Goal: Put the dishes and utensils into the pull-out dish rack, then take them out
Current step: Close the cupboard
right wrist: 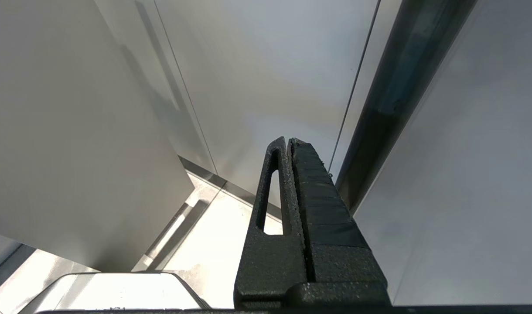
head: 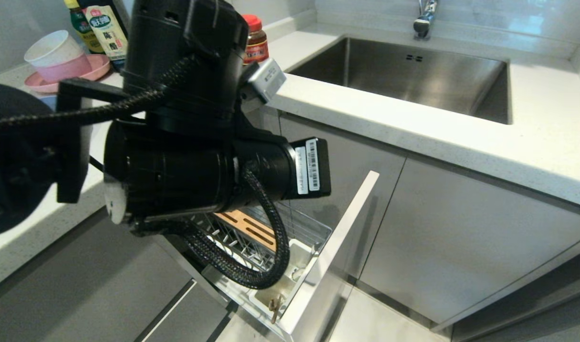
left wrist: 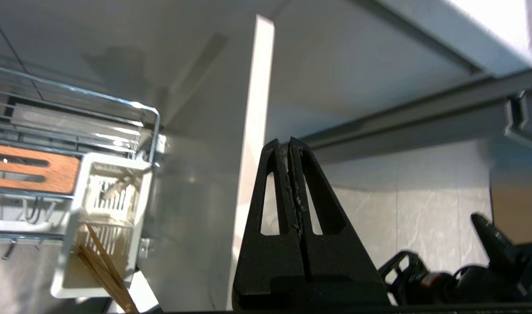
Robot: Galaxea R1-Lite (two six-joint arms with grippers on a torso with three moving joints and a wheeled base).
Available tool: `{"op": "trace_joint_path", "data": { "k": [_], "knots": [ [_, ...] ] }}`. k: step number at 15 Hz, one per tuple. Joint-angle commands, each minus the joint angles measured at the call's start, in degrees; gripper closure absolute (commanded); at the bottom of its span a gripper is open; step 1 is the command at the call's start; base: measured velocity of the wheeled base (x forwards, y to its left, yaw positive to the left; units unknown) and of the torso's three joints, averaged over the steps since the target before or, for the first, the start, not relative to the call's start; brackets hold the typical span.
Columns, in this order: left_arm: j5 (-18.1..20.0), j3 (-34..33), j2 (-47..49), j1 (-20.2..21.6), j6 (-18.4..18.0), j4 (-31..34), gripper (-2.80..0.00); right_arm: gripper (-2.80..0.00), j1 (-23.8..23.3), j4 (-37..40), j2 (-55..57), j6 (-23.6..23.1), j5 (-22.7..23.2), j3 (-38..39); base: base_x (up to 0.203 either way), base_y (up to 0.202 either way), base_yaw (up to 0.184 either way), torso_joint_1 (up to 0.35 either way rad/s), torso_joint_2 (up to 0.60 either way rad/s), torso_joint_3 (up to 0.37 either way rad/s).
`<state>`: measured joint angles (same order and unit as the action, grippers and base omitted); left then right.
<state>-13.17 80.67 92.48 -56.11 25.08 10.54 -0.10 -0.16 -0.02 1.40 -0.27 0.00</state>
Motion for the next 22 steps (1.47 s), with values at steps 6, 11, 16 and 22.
{"op": "trace_joint_path", "data": {
  "k": [6, 11, 16, 22],
  "knots": [
    [-0.27, -2.83, 6.54, -3.72, -1.72, -0.03, 0.0, 0.0, 0.01, -0.02, -0.24, 0.0, 0.0, 0.09, 0.0, 0.0, 0.0, 0.0, 0.0, 0.0],
    [-0.18, -3.97, 9.96, -5.27, -3.4, 0.09, 0.0, 0.0, 0.01, -0.02, -0.22, 0.0, 0.0, 0.09, 0.0, 0.0, 0.0, 0.0, 0.0, 0.0],
    [-0.25, -4.73, 11.06, -5.68, -4.5, 0.17, 0.0, 0.0, 0.01, -0.02, -0.21, 0.0, 0.0, 0.09, 0.0, 0.0, 0.0, 0.0, 0.0, 0.0],
    [-3.51, -4.73, 12.18, -5.33, -5.51, 0.18, 0.0, 0.0, 0.01, -0.02, -0.24, 0.0, 0.0, 0.09, 0.0, 0.0, 0.0, 0.0, 0.0, 0.0]
  ]
}}
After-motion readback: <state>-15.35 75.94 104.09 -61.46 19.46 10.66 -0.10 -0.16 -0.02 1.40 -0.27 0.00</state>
